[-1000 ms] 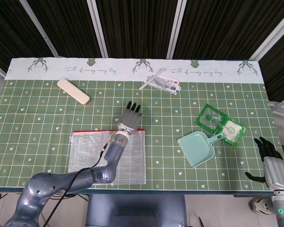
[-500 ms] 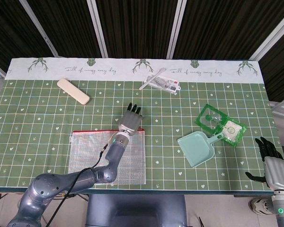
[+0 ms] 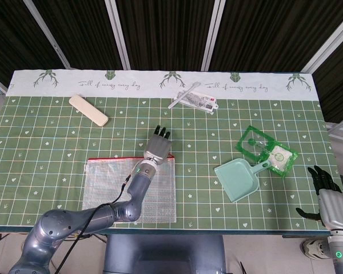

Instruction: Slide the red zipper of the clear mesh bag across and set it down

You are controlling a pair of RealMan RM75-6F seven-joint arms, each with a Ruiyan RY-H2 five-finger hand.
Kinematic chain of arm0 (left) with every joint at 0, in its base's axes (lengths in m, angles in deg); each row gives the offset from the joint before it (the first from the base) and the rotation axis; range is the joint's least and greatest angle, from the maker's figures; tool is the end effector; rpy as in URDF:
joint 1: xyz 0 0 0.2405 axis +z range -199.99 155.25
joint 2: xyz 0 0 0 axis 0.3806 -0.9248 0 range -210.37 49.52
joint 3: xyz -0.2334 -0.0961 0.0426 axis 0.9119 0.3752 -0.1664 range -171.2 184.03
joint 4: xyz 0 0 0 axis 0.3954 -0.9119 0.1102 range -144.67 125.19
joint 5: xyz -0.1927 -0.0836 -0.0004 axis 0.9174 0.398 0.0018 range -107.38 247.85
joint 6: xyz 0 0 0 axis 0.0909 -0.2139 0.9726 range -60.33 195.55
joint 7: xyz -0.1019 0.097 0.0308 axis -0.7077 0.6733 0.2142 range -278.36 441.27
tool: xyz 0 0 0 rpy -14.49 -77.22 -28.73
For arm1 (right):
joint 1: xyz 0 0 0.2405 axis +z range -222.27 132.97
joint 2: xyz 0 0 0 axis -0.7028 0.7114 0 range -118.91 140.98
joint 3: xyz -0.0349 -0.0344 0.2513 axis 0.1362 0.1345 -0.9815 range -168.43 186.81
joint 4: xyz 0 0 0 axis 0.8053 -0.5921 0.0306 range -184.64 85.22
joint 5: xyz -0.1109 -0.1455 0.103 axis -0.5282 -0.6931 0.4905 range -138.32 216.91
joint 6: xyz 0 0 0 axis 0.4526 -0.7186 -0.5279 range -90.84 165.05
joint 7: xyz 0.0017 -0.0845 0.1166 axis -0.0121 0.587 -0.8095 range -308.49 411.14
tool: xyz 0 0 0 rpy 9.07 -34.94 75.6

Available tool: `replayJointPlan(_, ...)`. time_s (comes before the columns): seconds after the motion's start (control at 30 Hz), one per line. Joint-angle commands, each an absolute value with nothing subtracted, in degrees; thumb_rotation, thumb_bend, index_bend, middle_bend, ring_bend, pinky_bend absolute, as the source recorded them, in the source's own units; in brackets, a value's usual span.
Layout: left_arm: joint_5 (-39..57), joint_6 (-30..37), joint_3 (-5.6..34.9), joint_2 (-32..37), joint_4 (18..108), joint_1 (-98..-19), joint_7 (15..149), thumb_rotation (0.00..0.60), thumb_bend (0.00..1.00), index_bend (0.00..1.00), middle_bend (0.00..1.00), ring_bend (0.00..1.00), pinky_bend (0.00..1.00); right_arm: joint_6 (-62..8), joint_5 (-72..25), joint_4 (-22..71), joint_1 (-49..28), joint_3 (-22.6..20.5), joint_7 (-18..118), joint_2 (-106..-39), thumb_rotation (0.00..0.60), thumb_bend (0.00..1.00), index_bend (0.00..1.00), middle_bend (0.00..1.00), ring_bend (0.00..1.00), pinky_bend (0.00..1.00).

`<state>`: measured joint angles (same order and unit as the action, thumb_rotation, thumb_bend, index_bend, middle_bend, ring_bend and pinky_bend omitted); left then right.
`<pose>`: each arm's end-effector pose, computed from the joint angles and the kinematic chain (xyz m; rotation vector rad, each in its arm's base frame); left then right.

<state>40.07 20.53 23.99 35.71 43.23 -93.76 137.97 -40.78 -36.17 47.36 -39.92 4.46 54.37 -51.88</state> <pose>-0.0214 0.4028 -0.1352 -1.9772 -0.6306 -0.5566 -0.3239 -0.1831 0.1543 1.2851 -1.0673 0.7751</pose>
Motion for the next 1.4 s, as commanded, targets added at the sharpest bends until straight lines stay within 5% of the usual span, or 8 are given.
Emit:
replayJointPlan(0.03, 39.96, 20.41, 23.93, 35.65, 43.39, -93.68, 137.77, 0.6, 0.31, 0.53, 0.15, 0.0, 0.0, -40.74, -36.15, 47.4, -39.91, 4.47, 54.37, -51.87, 0.6, 0.16, 0.0, 0.0, 0.0, 0.21)
replayJointPlan(0.73, 39.83, 20.12, 23.74, 35.1, 44.23, -93.77, 137.5, 0.6, 0.46, 0.57, 0.16, 0.0, 0.0, -40.78, -36.3, 47.69, -39.95, 4.56, 54.25, -51.74, 0.6, 0.16, 0.0, 0.0, 0.0, 0.21)
replayJointPlan(1.4, 38.16, 15.76, 25.92, 29.85, 52.26, -94.04, 136.44, 0.6, 0.46, 0.61, 0.16, 0.0, 0.0, -40.84, -36.27, 48.09, -40.02, 4.57, 54.0, -51.64, 0.6, 0.16, 0.0, 0.0, 0.0, 0.21)
